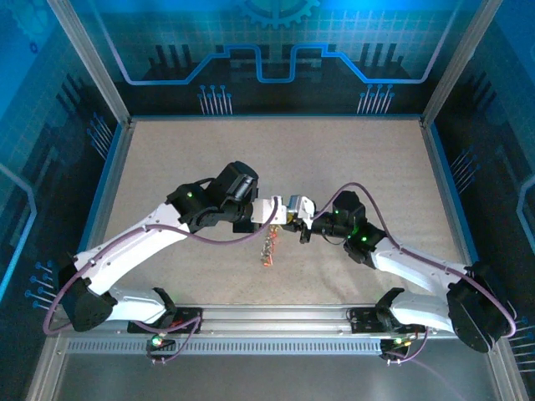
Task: Put the keys on the keyring
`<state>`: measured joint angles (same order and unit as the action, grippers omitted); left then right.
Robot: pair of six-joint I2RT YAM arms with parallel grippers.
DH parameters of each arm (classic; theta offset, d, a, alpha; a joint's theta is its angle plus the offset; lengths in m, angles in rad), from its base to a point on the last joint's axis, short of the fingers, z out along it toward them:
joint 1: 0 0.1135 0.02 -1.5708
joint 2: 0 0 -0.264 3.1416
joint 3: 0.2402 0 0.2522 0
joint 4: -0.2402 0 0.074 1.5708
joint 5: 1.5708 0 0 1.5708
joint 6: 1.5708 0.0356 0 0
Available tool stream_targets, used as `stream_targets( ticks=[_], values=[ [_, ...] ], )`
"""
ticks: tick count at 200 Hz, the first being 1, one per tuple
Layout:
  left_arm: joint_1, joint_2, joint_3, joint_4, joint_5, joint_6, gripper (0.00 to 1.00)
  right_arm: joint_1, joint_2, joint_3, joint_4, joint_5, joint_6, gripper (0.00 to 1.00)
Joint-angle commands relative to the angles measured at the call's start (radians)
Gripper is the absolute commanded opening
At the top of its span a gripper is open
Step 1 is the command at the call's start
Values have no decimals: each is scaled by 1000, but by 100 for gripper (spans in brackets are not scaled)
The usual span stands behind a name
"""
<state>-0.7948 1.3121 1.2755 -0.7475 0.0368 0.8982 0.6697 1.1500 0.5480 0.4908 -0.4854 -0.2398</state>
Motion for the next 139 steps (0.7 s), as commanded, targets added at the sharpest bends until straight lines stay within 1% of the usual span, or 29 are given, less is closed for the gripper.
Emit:
stream_targets(
  ticks=[1, 15, 19, 21, 24, 28, 37, 43, 50, 74, 93, 123, 139],
  values=[
    [-7, -34, 46, 40, 35, 8, 0, 21, -41, -8, 48, -18, 0, 0],
    [-7, -53, 28, 82, 5, -23, 0, 21, -68, -42, 110, -26, 5, 0],
    [-7, -63, 18, 91, -3, -29, 10, 21, -76, -56, 140, -26, 10, 0],
    [-7, -69, 14, 96, -7, -32, 18, 22, -80, -64, 153, -26, 12, 0],
    [-6, -79, 5, 103, -10, -36, 26, 22, -85, -74, 176, -24, 17, 0],
    [-7, -96, -6, 112, -10, -42, 34, 21, -93, -87, 203, -24, 22, 0],
    [-7, -137, -40, 133, -2, -55, 46, 22, -108, -112, 250, -24, 21, 0],
    [-6, -164, -67, 154, 7, -62, 51, 22, -119, -125, 280, -24, 21, 0],
    [-6, -196, -97, 176, 20, -70, 52, 22, -133, -136, 302, -24, 19, 0],
    [-7, -253, -144, 220, 54, -111, 48, 22, -176, -147, 333, -36, 7, 0],
    [-6, -265, -147, 229, 95, -154, 47, 22, -202, -148, 352, -37, 2, 0],
    [-6, -263, -187, 340, 149, -214, 48, 23, -227, -171, 409, -6, 29, 0],
    [-6, -248, -193, 371, 173, -234, 48, 23, -228, -178, 422, -18, 16, 0]
  ],
)
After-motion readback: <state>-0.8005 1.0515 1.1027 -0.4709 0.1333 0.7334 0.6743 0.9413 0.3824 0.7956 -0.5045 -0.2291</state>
